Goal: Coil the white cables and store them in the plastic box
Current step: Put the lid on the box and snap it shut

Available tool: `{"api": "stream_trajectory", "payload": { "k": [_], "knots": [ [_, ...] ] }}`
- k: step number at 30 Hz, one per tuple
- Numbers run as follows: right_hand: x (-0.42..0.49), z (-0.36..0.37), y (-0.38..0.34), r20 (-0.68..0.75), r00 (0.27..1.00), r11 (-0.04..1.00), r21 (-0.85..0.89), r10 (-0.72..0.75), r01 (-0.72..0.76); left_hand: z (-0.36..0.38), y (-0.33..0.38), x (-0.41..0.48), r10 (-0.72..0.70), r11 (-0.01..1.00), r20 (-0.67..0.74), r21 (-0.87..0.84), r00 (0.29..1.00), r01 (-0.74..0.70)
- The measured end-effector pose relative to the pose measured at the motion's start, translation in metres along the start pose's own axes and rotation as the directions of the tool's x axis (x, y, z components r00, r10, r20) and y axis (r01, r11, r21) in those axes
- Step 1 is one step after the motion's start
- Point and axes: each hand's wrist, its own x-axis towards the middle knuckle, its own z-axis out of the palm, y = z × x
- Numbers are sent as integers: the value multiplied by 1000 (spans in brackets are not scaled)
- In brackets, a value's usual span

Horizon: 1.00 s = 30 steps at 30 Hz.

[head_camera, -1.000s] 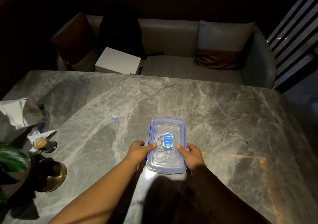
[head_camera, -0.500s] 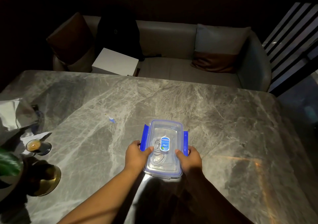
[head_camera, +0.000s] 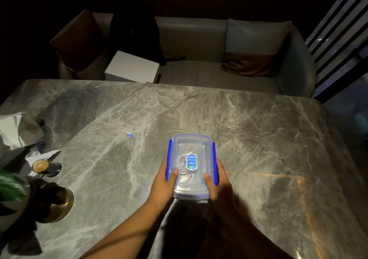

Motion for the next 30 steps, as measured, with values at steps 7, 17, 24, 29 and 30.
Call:
{"api": "stream_trajectory", "payload": {
  "k": [7,17,24,29,30],
  "knots": [
    [-3,-2,-2,1,996,993,-75,-88,88,-4,-5,0,-9,999,24,52,1000,8],
    [-5,4,-7,-84,994,989,-132,-76,64,-6,-13,5,9,985,21,175,1000,-12],
    [-5,4,-13,-59,993,980,-175,-107,95,-3,-9,7,77,947,14,313,997,-77],
    [-4,4,-13,-55,993,979,-177,-108,97,1,-7,7,108,931,4,350,994,-102],
    [-4,4,-12,-57,993,980,-176,-108,96,1,-8,7,107,929,-2,355,994,-100]
  ]
}}
